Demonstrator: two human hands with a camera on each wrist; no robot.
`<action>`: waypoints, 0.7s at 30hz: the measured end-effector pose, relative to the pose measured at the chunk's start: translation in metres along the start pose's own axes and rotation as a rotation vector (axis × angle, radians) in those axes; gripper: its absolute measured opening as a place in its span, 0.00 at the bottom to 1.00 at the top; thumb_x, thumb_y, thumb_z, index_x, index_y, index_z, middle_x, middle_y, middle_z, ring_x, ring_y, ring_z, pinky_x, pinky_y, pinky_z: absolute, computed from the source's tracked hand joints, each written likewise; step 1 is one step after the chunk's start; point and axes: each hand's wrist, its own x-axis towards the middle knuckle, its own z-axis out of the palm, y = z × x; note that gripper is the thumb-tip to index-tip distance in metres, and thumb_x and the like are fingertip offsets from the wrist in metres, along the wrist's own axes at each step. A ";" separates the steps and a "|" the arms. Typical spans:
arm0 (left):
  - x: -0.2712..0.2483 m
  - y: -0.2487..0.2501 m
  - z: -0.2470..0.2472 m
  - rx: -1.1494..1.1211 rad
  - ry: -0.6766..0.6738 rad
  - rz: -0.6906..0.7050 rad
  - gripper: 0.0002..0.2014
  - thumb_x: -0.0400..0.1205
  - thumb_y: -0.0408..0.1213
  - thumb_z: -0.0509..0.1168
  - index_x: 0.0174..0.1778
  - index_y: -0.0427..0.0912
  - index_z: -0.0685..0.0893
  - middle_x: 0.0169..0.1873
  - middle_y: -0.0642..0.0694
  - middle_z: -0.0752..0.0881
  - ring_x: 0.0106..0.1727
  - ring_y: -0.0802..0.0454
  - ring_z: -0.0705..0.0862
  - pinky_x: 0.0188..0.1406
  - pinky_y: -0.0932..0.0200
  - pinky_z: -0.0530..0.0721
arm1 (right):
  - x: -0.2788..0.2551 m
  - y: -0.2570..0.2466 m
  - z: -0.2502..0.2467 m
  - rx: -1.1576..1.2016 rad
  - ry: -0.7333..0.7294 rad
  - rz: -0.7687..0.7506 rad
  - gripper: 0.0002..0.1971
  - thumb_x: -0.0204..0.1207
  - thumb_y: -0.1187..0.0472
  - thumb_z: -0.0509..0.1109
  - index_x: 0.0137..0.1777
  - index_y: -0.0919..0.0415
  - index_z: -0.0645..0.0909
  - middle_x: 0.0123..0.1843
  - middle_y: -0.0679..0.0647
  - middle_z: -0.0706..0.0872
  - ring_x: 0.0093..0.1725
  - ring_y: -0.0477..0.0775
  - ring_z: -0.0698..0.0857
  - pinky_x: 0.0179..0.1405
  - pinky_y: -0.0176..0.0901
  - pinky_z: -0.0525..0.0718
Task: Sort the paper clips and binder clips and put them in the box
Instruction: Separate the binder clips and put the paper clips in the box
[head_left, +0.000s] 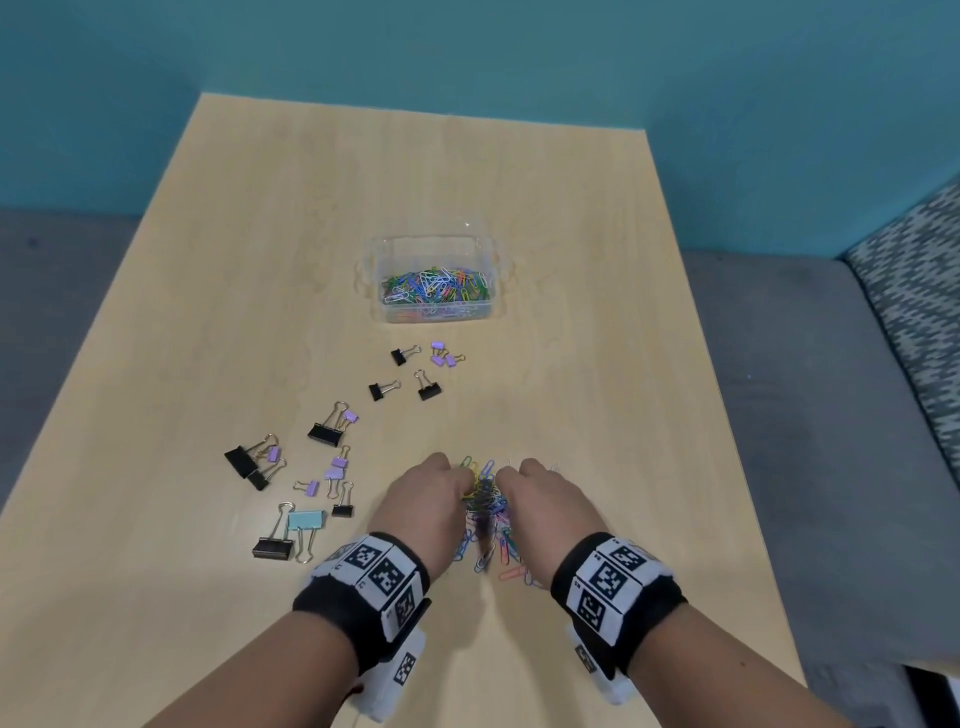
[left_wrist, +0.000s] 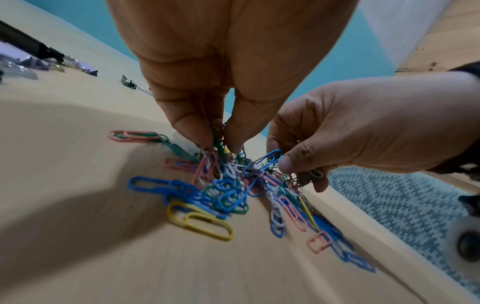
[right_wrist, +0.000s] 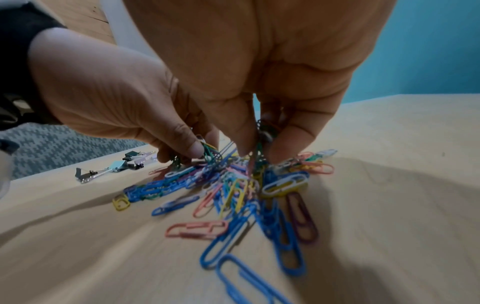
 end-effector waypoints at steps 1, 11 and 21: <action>0.000 0.000 -0.002 -0.028 0.001 -0.005 0.06 0.77 0.31 0.61 0.44 0.44 0.82 0.41 0.47 0.76 0.38 0.43 0.80 0.34 0.53 0.77 | 0.001 0.001 -0.001 0.012 0.004 -0.001 0.16 0.70 0.73 0.66 0.46 0.53 0.65 0.45 0.53 0.68 0.39 0.58 0.67 0.36 0.47 0.65; -0.003 -0.002 -0.039 -0.472 -0.056 -0.100 0.05 0.75 0.37 0.69 0.39 0.53 0.86 0.37 0.54 0.83 0.35 0.53 0.83 0.42 0.53 0.83 | 0.014 0.023 -0.024 0.335 -0.046 -0.031 0.04 0.74 0.63 0.64 0.42 0.52 0.76 0.42 0.49 0.80 0.42 0.55 0.80 0.41 0.48 0.77; 0.055 -0.020 -0.118 -1.268 0.077 -0.314 0.09 0.73 0.17 0.68 0.35 0.35 0.86 0.25 0.38 0.82 0.26 0.46 0.79 0.26 0.61 0.84 | 0.079 0.031 -0.101 1.024 0.058 0.005 0.07 0.74 0.76 0.69 0.39 0.66 0.79 0.26 0.57 0.78 0.24 0.52 0.80 0.23 0.41 0.82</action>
